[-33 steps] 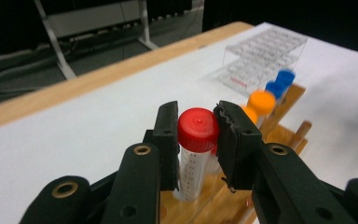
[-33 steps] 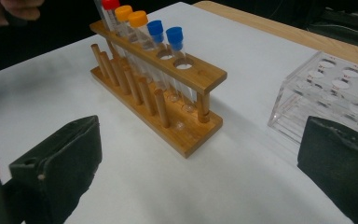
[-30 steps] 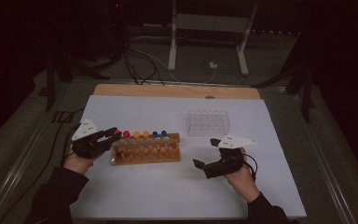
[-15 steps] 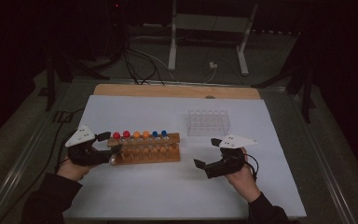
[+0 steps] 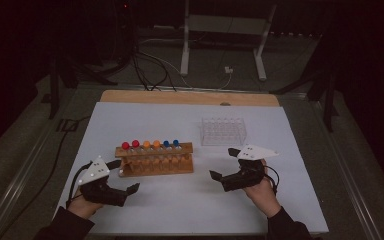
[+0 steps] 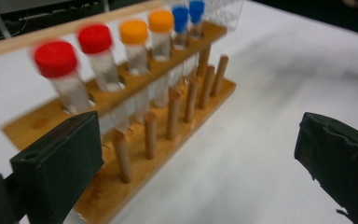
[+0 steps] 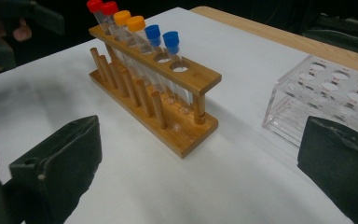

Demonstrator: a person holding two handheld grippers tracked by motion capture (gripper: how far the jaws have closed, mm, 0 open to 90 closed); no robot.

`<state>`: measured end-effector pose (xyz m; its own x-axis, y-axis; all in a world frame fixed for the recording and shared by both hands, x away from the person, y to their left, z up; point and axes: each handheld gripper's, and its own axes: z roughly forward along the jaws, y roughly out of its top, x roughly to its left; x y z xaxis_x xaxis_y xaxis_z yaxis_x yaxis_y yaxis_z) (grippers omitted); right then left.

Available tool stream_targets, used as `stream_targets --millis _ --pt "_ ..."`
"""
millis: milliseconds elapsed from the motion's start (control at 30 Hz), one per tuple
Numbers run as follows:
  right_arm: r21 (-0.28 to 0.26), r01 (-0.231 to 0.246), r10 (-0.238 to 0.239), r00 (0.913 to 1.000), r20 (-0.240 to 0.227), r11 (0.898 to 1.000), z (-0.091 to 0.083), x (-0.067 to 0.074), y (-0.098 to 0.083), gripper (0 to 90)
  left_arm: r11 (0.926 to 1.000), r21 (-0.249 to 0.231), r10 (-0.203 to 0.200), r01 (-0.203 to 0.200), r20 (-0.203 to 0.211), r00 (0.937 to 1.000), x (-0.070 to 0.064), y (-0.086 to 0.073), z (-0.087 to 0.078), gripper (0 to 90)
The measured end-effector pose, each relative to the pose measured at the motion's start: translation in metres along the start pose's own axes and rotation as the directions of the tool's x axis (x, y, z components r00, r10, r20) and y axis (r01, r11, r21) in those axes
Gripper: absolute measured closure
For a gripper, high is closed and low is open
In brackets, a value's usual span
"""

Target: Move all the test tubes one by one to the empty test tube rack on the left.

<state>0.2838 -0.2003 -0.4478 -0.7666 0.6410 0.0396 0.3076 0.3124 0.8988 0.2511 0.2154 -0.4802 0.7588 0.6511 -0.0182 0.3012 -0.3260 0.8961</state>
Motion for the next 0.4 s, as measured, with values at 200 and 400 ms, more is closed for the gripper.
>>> stream_targets --millis 200,400 --pt "-0.004 0.008 -0.008 1.0000 0.000 1.000 0.001 0.000 -0.002 0.0 0.9998 0.009 0.018 -0.018 0.010 0.9998 -0.004 -0.010 0.011 0.7" --pt "0.009 0.017 -0.017 0.9999 0.000 1.000 0.004 0.000 -0.005 0.0 0.9998 -0.020 0.005 -0.005 0.020 0.9998 -0.004 -0.012 0.013 0.8"
